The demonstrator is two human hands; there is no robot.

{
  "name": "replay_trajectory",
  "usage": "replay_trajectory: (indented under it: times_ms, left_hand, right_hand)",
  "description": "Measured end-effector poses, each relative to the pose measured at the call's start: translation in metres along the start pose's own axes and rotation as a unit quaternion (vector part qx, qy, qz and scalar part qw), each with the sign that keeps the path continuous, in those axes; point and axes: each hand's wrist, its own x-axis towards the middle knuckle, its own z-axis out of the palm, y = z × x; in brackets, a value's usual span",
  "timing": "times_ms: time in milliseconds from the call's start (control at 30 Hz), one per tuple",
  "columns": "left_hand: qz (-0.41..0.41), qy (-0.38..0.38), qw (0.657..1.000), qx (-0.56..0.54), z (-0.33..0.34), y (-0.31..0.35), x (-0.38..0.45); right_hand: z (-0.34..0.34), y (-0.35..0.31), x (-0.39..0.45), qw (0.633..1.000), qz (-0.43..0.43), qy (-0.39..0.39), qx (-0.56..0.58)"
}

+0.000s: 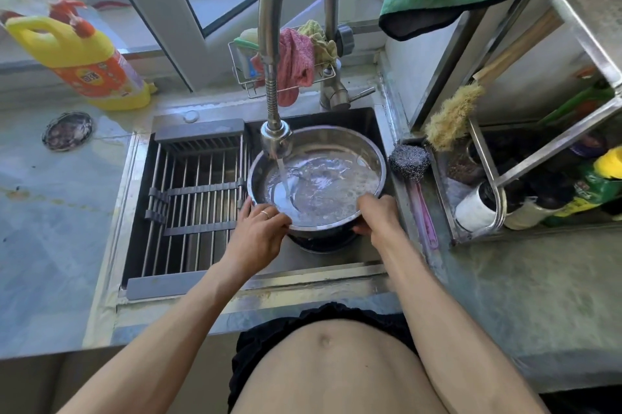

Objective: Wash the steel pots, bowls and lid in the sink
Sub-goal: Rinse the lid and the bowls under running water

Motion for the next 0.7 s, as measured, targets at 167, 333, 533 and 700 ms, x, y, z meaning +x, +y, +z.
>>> replay_trajectory:
  times_ms: [167,333,533,700]
  left_hand:
    - [-0.064,0.046,0.979,-0.186,-0.005,0.026,0.01]
    - [-0.147,0.091,0.948,-0.269,-0.012,0.056,0.023]
    - [-0.34,0.131,0.799,-0.478,-0.025,0.055,0.042]
    - [-0.429,0.114,0.644,-0.623,-0.013,0.037,0.042]
  right_hand:
    - [-0.011,-0.021,0.0,0.998,0.012,-0.03,-0.058]
    - [-0.012,-0.034,0.003,0.997,-0.02,-0.024,-0.075]
    - [-0.011,-0.017,0.003,0.986,-0.103,-0.026,-0.132]
    - [0.001,-0.002,0.003,0.974,-0.107,-0.056,-0.194]
